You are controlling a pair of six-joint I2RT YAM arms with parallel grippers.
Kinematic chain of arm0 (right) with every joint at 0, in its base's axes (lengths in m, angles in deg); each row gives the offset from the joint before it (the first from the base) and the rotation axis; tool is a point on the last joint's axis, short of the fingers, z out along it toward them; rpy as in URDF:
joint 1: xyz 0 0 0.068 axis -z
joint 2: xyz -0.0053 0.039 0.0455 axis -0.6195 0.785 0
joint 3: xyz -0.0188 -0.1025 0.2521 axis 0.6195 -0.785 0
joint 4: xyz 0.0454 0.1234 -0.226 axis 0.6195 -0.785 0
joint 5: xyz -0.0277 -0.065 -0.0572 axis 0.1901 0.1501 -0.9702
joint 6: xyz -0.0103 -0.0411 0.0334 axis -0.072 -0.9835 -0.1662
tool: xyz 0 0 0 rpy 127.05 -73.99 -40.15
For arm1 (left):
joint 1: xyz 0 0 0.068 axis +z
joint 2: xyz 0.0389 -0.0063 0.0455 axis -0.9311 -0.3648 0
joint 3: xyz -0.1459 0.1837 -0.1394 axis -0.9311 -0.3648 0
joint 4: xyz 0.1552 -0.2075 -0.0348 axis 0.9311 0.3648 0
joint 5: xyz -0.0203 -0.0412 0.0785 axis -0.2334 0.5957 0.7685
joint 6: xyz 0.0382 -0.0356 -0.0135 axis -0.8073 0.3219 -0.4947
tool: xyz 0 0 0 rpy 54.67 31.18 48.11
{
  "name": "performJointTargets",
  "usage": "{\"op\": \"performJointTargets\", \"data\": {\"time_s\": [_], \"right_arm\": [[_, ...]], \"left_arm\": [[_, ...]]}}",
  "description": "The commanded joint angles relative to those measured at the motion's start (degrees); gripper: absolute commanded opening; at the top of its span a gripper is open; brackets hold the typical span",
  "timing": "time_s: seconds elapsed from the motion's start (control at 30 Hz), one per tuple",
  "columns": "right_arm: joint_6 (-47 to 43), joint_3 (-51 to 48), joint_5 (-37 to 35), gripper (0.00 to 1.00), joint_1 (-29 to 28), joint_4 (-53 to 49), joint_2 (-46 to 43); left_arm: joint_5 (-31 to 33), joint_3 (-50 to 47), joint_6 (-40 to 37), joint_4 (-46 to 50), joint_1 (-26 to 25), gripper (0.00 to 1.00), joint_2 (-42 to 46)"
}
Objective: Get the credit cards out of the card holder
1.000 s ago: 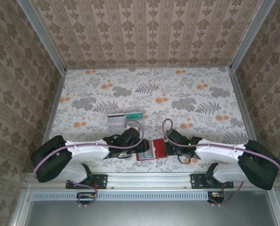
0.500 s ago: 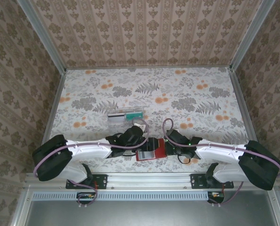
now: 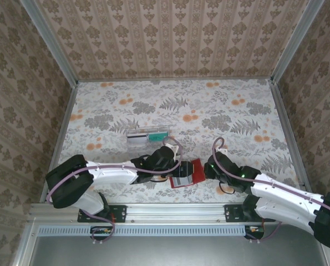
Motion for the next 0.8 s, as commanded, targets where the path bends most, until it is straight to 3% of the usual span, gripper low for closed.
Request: {"op": "performJointTargets", "data": {"time_s": [0.0,0.43,0.77], "right_arm": [[-1.3,1.2,-1.5,0.19,0.3,-3.4,-0.2],[-2.9,4.2,-2.8,0.22,0.5,-7.0,-1.5],[-7.4,5.8,1.8,0.22,0.7,-4.1,0.0]], "left_arm": [[-0.1,1.4,-1.4,0.0,-0.2,0.62,-0.7],[-5.5,7.5,-1.3,-2.8,-0.1,0.51,-9.0],[2.2,0.1,0.5,0.6,0.3,0.48,0.7]]}}
